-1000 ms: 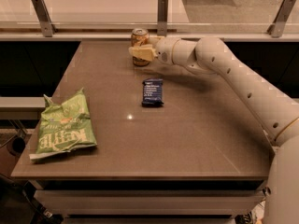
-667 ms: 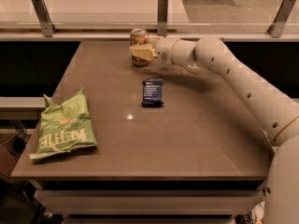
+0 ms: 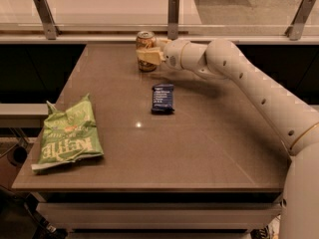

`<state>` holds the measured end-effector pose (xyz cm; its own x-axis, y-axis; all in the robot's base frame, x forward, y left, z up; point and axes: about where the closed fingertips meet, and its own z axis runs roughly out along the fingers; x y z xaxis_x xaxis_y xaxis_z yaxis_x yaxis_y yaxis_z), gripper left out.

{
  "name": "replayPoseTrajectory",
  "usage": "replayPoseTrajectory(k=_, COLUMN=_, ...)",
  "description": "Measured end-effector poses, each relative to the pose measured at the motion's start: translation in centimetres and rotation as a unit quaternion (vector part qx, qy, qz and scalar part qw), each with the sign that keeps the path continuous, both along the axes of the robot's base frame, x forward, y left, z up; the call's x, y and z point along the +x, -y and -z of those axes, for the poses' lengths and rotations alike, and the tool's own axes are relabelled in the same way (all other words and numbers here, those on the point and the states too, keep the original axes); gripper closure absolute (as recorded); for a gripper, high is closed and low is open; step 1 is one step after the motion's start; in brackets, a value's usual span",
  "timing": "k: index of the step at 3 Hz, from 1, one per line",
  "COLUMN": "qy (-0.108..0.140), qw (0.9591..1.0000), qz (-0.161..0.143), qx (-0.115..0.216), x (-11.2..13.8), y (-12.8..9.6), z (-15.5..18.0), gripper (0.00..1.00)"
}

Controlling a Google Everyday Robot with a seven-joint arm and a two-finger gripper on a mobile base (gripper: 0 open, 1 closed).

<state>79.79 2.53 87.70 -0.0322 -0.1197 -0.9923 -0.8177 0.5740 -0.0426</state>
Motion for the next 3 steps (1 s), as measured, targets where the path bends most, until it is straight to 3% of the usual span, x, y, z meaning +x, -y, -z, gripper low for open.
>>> replayPoseTrajectory(k=3, qy=0.016, qw=0.9989, qz=-0.039, qx=0.019, x=0.3, y=1.4, z=-4.5, gripper=1.00)
